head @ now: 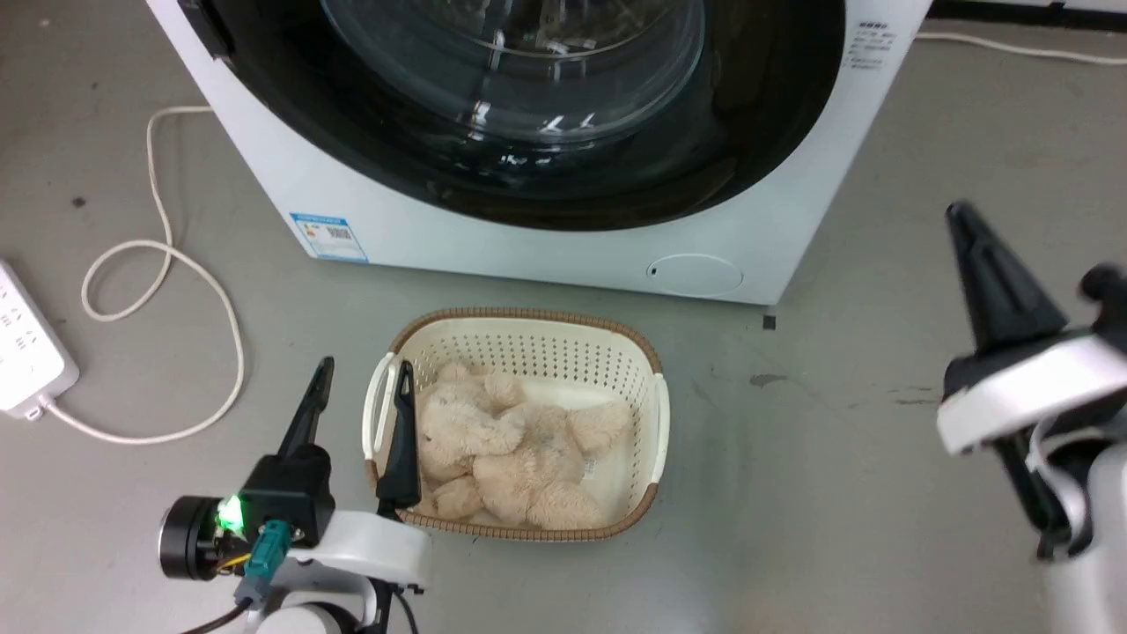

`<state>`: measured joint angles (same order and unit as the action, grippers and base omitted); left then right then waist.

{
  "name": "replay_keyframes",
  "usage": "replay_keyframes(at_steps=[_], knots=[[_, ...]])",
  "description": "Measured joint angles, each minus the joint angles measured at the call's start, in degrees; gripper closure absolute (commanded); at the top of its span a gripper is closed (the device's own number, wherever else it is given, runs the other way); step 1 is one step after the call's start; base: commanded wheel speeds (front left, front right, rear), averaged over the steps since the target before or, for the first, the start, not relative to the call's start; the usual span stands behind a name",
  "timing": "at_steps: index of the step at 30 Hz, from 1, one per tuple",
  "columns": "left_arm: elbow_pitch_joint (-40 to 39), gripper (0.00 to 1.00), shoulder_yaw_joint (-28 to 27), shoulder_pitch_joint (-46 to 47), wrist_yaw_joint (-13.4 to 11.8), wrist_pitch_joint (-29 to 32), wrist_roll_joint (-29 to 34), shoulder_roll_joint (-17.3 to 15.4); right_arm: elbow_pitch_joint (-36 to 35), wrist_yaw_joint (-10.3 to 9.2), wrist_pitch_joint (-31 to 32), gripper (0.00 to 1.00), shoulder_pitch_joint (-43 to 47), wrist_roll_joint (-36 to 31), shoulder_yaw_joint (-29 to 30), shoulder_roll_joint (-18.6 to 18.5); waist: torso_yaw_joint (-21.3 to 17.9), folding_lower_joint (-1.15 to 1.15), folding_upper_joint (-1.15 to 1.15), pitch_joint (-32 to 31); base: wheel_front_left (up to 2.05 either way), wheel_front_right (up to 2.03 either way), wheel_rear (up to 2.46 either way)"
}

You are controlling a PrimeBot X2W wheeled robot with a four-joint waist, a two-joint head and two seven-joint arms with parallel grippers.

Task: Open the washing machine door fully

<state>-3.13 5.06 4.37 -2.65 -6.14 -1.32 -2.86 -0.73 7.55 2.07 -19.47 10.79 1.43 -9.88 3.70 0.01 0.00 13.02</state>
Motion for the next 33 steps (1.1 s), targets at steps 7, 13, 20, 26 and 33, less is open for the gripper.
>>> replay_keyframes(at_steps=[7, 13, 20, 26, 33], knots=[[-0.7, 0.0, 0.8, 0.9, -0.8, -0.8, -0.8, 0.0, 4.6, -0.01, 4.6, 1.0, -7.4, 6.5, 4.0, 1.9, 0.8, -0.01, 0.0, 2.4, 0.0, 0.0, 0.0], [-1.5, 0.0, 1.2, 1.9, -1.0, -1.5, -0.7, 0.0, 9.7, -0.02, 8.5, 1.0, -14.4, 11.6, 7.4, 3.6, 1.3, 0.0, 0.0, 4.6, 0.0, 0.0, 0.0], [-2.0, 0.0, 1.8, 2.9, -1.3, -2.3, -0.4, 0.0, 16.8, -0.02, 16.0, 1.0, -23.5, 17.7, 11.5, 4.6, 2.2, 0.0, 0.0, 7.1, 0.0, 0.0, 0.0], [-2.3, 0.0, 2.8, 3.7, -1.5, -3.1, -0.4, 0.0, 21.8, -0.02, 20.1, 1.0, -31.2, 20.6, 15.2, 4.8, 3.1, 0.0, 0.0, 9.2, 0.0, 0.0, 0.0], [-2.6, 0.0, 3.8, 4.7, -2.2, -3.8, -0.6, 0.0, 27.9, -0.02, 23.6, 1.0, -39.2, 22.3, 18.8, 5.2, 4.3, 0.0, 0.0, 11.5, 0.0, 0.0, 0.0]])
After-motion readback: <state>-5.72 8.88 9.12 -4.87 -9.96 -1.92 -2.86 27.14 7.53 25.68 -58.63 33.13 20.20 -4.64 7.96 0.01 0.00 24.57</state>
